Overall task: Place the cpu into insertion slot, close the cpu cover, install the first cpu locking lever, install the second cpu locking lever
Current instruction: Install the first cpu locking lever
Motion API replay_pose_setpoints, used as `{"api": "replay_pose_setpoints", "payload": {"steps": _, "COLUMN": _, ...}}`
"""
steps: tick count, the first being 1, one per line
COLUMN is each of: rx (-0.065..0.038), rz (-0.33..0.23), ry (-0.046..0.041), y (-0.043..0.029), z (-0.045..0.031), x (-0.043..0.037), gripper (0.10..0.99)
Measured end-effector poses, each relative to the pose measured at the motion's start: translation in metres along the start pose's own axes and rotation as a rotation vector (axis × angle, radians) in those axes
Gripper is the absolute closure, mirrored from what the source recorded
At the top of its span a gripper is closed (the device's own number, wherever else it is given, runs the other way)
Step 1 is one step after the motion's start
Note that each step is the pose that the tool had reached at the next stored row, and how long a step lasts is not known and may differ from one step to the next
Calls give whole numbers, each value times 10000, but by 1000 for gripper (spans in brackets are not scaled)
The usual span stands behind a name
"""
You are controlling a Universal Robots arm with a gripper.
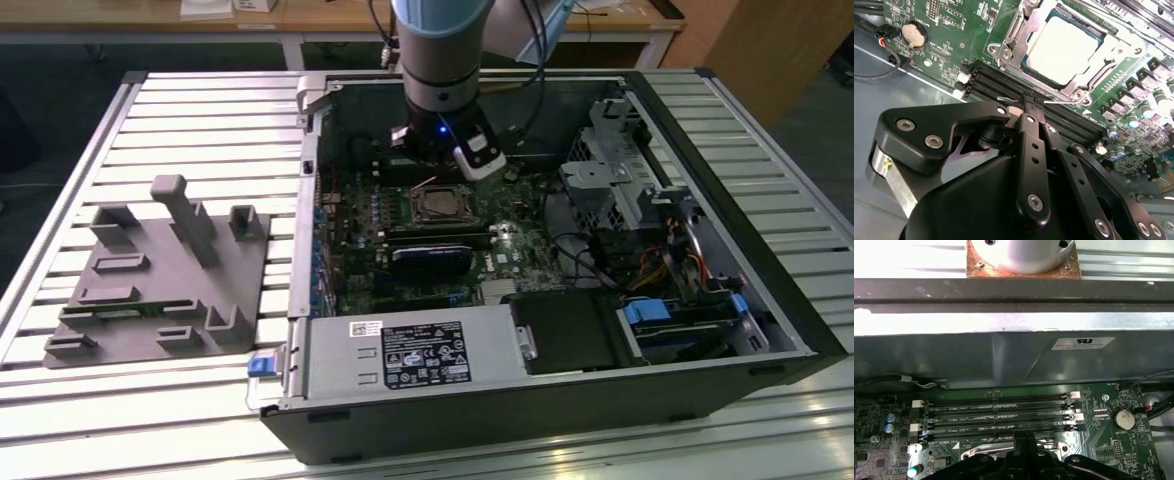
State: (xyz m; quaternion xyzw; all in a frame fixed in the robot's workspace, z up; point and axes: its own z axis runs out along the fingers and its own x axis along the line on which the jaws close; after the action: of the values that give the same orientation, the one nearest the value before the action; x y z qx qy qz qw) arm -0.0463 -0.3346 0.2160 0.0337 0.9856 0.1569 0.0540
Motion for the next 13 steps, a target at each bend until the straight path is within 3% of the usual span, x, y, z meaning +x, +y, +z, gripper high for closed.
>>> {"api": "replay_pose_setpoints", "payload": {"steps": 6, "rx": 18, "rz": -96, "ry": -284, "y": -10, "z": 42, "x": 5, "gripper": 980}}
{"api": "replay_pose_setpoints", "payload": {"steps": 10, "rx": 98, "rz": -185, "ry": -532, "y": -10, "z": 59, "x": 10, "gripper": 980}}
{"api": "replay_pose_setpoints", "payload": {"steps": 13, "rx": 146, "rz": -208, "ry": -652, "y": -4, "z": 70, "x": 16, "gripper": 980}}
